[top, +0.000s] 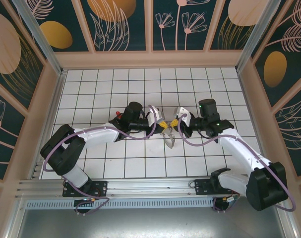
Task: Put the keys on the keyring
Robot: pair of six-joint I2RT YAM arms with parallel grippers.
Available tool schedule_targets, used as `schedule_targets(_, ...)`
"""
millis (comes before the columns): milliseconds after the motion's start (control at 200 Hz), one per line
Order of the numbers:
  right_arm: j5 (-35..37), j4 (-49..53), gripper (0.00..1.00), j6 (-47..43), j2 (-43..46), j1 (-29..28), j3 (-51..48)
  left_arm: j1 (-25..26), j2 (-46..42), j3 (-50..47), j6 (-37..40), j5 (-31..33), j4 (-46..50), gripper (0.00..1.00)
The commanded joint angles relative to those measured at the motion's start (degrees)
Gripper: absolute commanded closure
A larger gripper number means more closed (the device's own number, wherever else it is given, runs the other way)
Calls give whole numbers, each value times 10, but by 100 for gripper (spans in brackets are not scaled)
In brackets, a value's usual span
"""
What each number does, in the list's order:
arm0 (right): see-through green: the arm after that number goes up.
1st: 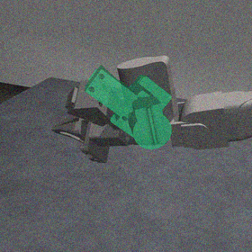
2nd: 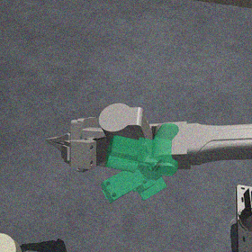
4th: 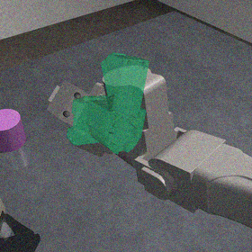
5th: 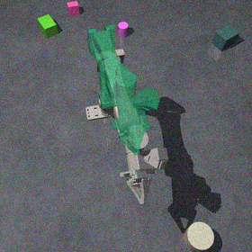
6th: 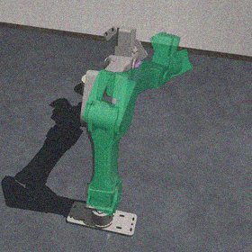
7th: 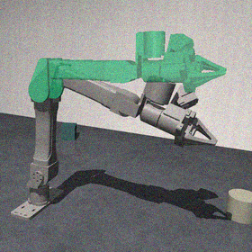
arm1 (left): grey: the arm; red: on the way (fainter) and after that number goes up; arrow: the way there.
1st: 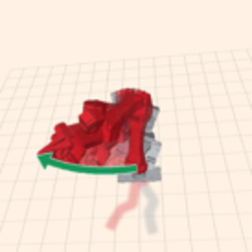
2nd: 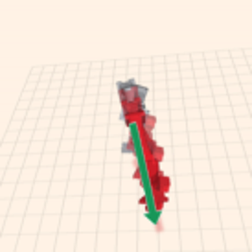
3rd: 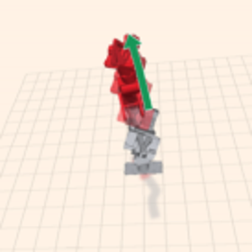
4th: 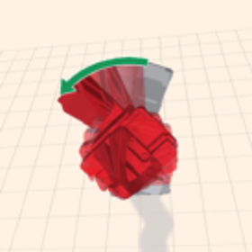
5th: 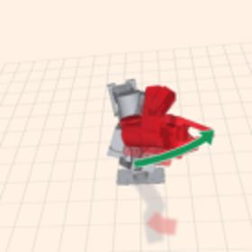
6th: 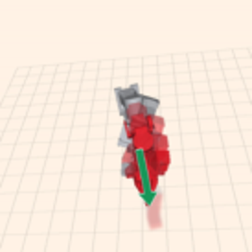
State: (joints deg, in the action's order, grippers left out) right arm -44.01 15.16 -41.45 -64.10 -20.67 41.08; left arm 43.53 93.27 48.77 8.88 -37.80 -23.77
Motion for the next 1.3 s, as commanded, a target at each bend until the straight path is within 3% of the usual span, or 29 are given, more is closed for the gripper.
schedule_targets(0, -20, -15, 100, 19, 17, 2, -13, 2, 0, 18, -9, 4, -24, 100)
schedule_targets(185, 36, -16, 100, 31, 20, 2, -16, 2, -2, 15, -12, 8, -26, 100)
schedule_targets(585, -69, 1, 100, 3, 15, 2, -7, 2, 5, 23, -10, 4, -24, 100)
schedule_targets(901, -62, 21, 100, -11, 6, 2, -2, 2, 2, 19, -19, 7, -34, 100)
schedule_targets(1146, -31, -75, 100, 54, 8, -4, -16, 2, 3, 20, 0, -17, -23, 100)
schedule_targets(1296, -27, -59, 100, 47, -3, -4, -10, 2, 3, 24, 3, -16, -24, 100)
